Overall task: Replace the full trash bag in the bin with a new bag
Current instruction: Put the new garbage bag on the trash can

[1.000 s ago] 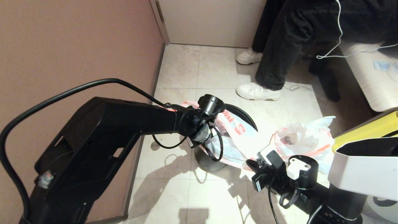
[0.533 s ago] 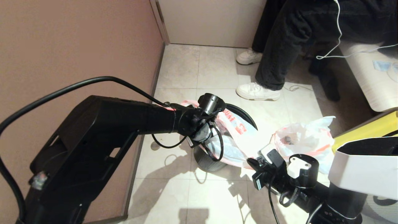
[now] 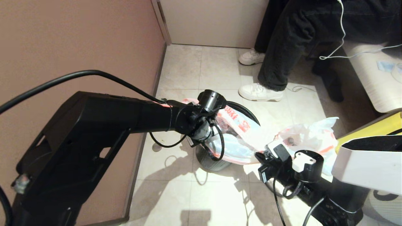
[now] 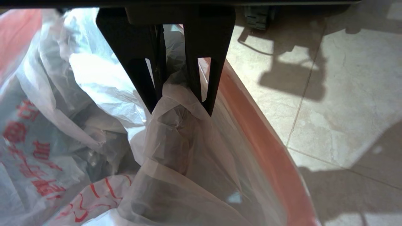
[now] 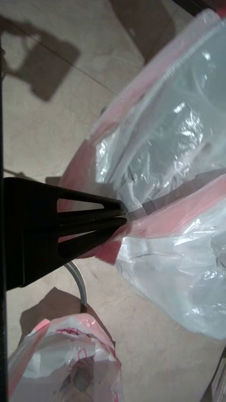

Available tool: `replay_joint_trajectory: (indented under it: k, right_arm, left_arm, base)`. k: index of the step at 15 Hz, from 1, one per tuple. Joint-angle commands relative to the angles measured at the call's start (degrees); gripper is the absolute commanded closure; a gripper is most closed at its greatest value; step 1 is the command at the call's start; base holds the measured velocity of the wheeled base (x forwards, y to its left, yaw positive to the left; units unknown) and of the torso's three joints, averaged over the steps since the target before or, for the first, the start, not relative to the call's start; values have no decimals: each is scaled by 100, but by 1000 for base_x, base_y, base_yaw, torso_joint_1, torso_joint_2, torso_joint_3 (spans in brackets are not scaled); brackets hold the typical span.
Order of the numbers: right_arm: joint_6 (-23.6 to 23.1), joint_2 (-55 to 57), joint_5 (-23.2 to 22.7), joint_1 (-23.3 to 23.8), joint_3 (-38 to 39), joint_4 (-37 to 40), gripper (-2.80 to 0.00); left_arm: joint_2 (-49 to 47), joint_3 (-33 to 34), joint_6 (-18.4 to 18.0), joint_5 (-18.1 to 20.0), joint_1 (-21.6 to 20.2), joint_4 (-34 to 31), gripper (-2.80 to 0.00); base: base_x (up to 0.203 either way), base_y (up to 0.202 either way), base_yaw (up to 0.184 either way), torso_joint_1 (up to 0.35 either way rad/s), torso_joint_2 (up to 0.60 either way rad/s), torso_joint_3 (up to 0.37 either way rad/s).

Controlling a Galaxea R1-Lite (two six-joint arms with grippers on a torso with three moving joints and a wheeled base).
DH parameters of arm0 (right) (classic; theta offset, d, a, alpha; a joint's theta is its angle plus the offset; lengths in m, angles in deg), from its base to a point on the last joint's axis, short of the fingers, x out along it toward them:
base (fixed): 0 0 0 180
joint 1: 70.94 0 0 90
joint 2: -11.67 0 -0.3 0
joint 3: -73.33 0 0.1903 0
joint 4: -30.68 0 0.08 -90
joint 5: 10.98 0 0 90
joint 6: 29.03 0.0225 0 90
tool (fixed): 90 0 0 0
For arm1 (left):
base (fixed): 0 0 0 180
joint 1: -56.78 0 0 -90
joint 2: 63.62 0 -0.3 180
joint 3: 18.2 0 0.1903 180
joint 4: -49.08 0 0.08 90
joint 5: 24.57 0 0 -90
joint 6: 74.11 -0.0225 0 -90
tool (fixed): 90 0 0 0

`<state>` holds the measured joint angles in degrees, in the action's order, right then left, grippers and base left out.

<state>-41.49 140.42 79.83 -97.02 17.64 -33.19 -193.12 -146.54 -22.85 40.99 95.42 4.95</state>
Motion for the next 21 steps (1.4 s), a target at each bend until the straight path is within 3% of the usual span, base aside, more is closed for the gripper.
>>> replay_joint_trajectory:
  k: [1,6,11,14,21]
  right_arm:
    - [-11,-3,10,112,-83,-73,0]
    - [-8,139,6,470,-377,533,0]
    - [73,729,89,523,-894,577,0]
    - [292,804,138,530,-933,321,0]
    - [287,1372,198,513,-1240,338,0]
  left_arm:
    - [148,76,33,-4,12,-29,0]
    - [210,463,26,153,57,76,0]
    - [-567,330,-447,371,-42,1357,0]
    - [-784,113,-604,431,-128,1518,0]
    - [-654,1400,-433,511,-227,1570,0]
  base:
    - [0,0,0,0,0,0]
    - [0,0,0,0,0,0]
    - [0,0,0,0,0,0]
    - [0,0,0,0,0,0]
    - [0,0,0,0,0,0]
